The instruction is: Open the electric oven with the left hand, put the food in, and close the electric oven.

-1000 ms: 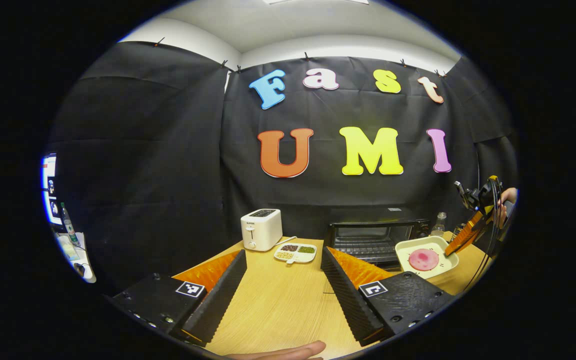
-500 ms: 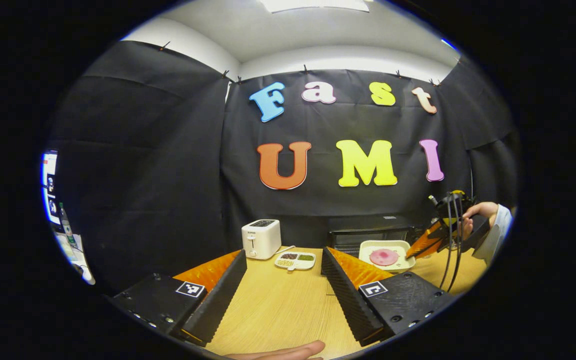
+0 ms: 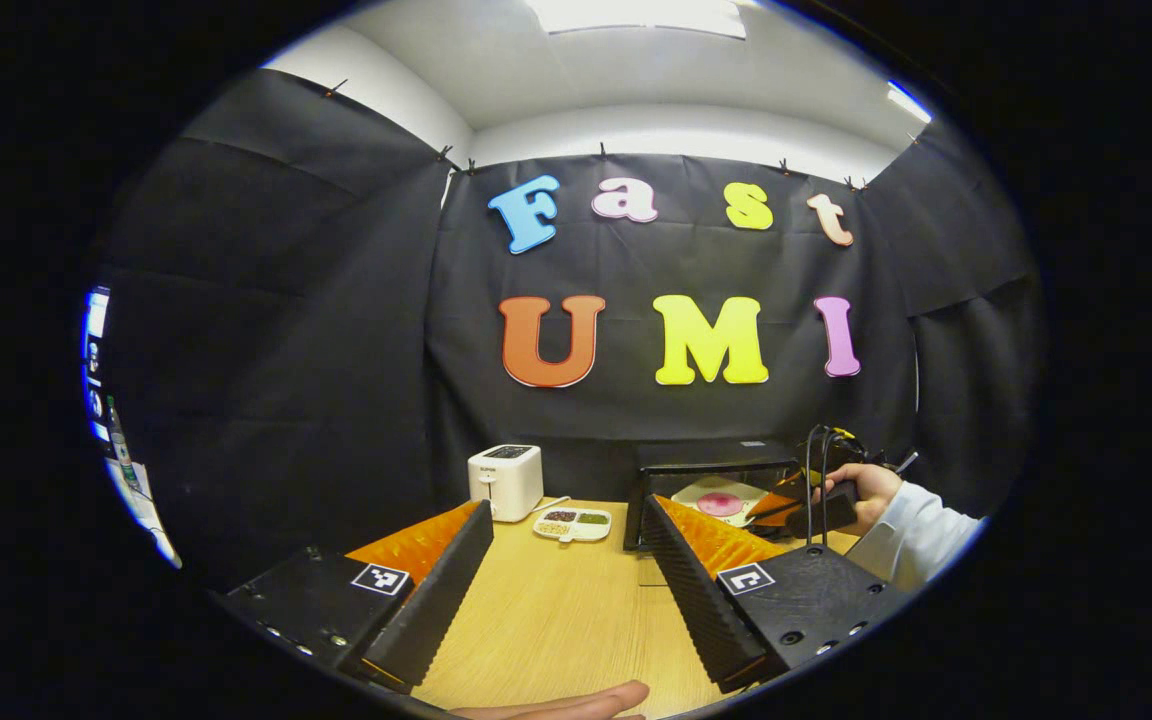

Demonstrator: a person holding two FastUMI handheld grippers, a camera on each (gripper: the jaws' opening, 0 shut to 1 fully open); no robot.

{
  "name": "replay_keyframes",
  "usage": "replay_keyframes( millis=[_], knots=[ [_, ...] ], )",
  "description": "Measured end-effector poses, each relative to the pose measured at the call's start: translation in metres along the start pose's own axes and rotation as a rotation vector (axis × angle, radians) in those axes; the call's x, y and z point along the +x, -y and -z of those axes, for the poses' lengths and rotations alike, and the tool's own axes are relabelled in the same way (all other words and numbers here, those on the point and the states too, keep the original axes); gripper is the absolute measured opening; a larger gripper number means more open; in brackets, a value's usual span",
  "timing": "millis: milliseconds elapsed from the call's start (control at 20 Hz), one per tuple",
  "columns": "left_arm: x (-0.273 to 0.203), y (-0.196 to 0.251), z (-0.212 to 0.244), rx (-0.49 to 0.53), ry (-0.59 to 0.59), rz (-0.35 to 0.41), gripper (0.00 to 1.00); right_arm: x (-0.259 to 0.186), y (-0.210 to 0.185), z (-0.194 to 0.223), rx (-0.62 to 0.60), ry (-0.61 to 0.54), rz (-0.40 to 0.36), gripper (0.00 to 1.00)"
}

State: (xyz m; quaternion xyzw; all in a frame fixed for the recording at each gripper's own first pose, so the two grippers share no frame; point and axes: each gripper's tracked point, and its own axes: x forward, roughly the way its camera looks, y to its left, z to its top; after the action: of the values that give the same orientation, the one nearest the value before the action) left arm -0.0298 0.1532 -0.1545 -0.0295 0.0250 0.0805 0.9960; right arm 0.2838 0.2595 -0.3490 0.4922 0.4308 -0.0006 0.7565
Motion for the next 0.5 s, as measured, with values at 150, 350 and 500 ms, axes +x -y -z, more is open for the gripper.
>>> replay_keyframes(
  millis=[150,350,500],
  knots=[
    [-0.005,-0.008,0.000,0.025,0.007,-0.026,0.96,0.014,-0.002,-0.005,0.042,0.084,-0.027,0.04],
    [-0.009,-0.016,0.008,0.005,-0.018,-0.038,0.96,0.029,-0.020,-0.018,-0.013,0.189,-0.086,0.04],
    [-0.012,-0.023,0.012,-0.006,-0.026,-0.057,0.96,0.043,-0.020,-0.023,-0.038,0.222,-0.091,0.06]
  ],
)
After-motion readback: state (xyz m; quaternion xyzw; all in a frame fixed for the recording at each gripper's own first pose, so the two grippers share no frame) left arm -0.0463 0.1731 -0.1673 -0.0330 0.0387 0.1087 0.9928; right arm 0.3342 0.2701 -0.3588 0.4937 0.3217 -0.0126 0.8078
